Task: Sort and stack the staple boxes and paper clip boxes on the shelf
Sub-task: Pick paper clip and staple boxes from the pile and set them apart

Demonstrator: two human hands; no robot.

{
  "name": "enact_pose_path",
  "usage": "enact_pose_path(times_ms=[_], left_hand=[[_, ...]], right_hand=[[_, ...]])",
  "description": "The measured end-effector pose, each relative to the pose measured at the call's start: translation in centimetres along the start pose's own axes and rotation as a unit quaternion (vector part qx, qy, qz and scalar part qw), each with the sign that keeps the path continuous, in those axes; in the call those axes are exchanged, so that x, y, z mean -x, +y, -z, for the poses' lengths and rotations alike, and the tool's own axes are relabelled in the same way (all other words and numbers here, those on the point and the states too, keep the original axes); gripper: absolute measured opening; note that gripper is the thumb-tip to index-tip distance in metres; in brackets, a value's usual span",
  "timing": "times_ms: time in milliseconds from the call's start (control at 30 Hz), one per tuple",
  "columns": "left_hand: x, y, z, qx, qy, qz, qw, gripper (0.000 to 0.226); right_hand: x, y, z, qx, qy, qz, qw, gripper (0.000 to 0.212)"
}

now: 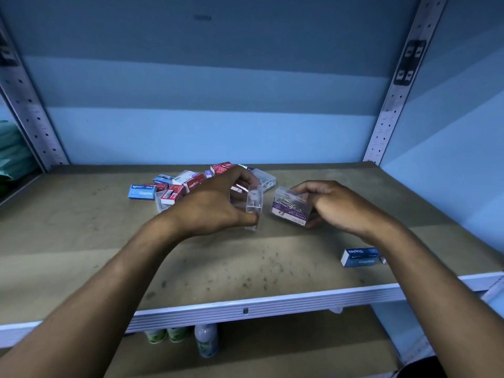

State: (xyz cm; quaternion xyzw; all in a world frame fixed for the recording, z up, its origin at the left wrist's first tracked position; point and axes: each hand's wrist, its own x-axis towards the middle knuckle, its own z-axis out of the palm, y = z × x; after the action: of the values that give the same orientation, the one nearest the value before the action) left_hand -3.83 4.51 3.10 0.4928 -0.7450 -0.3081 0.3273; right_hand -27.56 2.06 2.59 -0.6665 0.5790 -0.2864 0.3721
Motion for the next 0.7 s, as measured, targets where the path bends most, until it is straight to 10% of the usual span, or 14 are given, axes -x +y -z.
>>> enact_pose_path(times_ms=[700], left_hand=[[0.8, -1.0, 0.0, -0.049, -0.049, 0.055, 0.996, 0.056]], right_hand=[[2.1, 0.0, 1.4, 0.159, -0.053, 0.014, 0.986, 0.026]])
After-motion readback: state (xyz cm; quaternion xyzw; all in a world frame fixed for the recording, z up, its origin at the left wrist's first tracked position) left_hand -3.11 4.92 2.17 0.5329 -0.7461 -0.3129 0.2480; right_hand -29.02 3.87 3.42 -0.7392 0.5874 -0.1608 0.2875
